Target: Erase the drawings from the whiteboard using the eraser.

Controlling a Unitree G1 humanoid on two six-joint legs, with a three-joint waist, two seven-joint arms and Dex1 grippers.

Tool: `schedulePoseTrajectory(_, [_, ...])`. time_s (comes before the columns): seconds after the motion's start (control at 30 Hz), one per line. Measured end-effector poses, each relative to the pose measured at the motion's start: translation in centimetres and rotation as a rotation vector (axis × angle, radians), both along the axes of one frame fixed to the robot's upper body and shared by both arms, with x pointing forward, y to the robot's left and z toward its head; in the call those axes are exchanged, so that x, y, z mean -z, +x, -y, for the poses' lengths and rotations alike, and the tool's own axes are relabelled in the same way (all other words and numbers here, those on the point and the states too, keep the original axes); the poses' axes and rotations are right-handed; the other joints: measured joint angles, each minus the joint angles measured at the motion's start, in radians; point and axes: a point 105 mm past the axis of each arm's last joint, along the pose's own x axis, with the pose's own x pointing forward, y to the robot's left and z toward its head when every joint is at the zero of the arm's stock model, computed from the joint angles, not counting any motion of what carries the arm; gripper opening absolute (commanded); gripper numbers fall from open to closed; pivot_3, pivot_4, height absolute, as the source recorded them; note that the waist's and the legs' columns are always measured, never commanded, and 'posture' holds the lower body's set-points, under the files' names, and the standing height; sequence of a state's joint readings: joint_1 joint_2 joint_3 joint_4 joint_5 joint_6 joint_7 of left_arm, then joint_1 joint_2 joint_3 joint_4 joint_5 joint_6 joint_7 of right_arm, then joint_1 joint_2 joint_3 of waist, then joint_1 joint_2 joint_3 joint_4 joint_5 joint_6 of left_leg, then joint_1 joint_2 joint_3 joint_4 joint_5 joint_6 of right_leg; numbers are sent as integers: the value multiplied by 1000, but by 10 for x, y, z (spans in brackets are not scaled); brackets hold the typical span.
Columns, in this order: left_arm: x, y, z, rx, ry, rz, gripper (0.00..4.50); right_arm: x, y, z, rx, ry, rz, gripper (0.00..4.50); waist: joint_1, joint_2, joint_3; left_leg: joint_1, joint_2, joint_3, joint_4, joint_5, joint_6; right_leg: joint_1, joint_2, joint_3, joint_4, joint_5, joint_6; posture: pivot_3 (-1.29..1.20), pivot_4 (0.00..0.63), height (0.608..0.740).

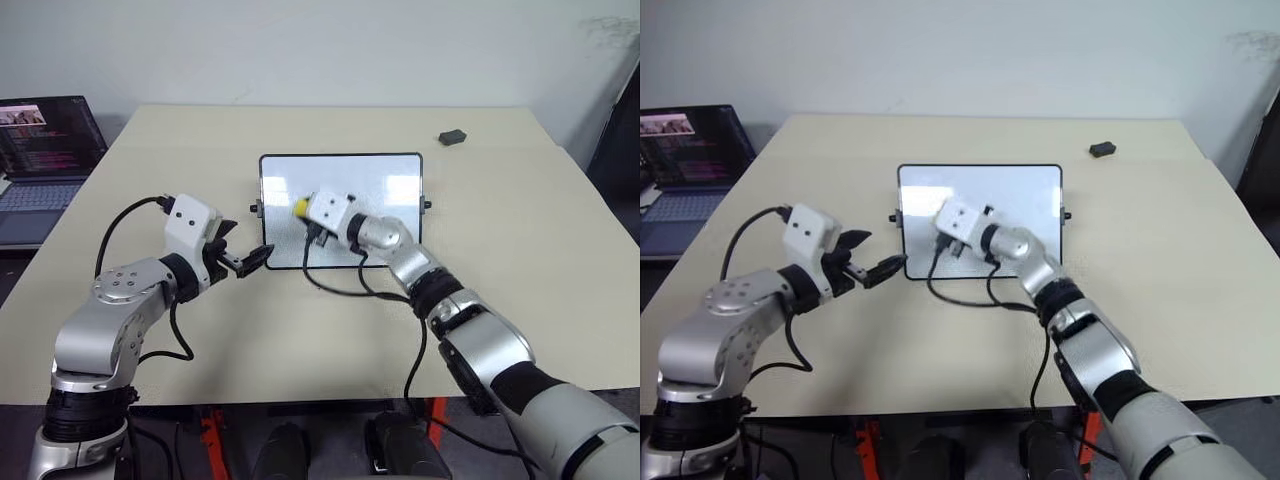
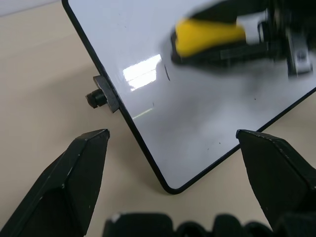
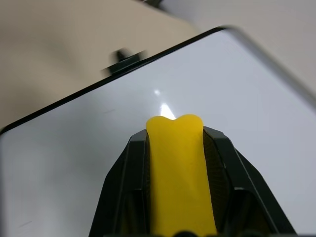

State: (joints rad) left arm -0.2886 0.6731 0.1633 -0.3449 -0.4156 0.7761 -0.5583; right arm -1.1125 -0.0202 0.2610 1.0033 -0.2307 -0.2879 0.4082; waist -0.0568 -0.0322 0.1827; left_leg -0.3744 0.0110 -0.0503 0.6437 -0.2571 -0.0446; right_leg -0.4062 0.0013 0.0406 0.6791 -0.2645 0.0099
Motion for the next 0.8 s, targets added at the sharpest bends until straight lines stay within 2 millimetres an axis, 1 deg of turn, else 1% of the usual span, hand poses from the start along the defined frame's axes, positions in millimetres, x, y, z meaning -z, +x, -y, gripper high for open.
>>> schedulePoseTrajectory(0.07, [0, 0, 0, 0, -1, -1, 4500, -8, 1, -1, 14, 33, 14, 1119, 0, 0, 0, -6, 1, -1, 0, 0, 0, -6, 0, -1, 0, 0, 0, 0, 150, 740])
schedulePoseTrajectory(0.23, [1, 0, 0, -1, -2, -2, 4500, -2, 0, -7, 5, 21, -6, 1119, -1, 0, 0, -17, 1, 1, 0, -1, -1, -16, 0, 0, 0, 0, 0, 0, 150, 740])
schedulePoseTrajectory(0.33, [1, 0, 0, -1, -2, -2, 4500, 6, -5, -13, -33, -40, -15, 1119, 0, 0, 0, -17, 1, 0, 1, -1, -1, -15, 0, 0, 0, 0, 0, 0, 150, 740])
schedulePoseTrajectory(0.53, [1, 0, 0, -1, -5, -4, 4500, 37, -22, -23, -137, -177, -60, 1119, 0, 0, 0, -13, 0, 0, 1, 0, -1, -13, 0, 0, 2, 0, 0, 0, 150, 740])
schedulePoseTrajectory(0.63, [2, 0, 1, 2, -8, -5, 4500, 50, -30, -25, -174, -223, -96, 1119, 0, 0, 0, -8, 0, 0, 1, 0, -1, -8, 0, -1, 2, 0, 0, 0, 150, 740])
schedulePoseTrajectory(0.7, [2, 0, 1, 2, -8, -5, 4500, 51, -31, -25, -175, -229, -101, 1119, 0, 0, 0, -6, 0, 0, 1, 0, -1, -7, 0, -1, 1, 0, 0, 0, 150, 740])
schedulePoseTrajectory(0.8, [2, 0, 1, 2, -8, -5, 4500, 46, -29, -23, -166, -213, -89, 1118, 0, 0, 0, -7, 0, -1, 2, 0, -1, -6, 0, -1, 1, 0, 0, 0, 150, 740])
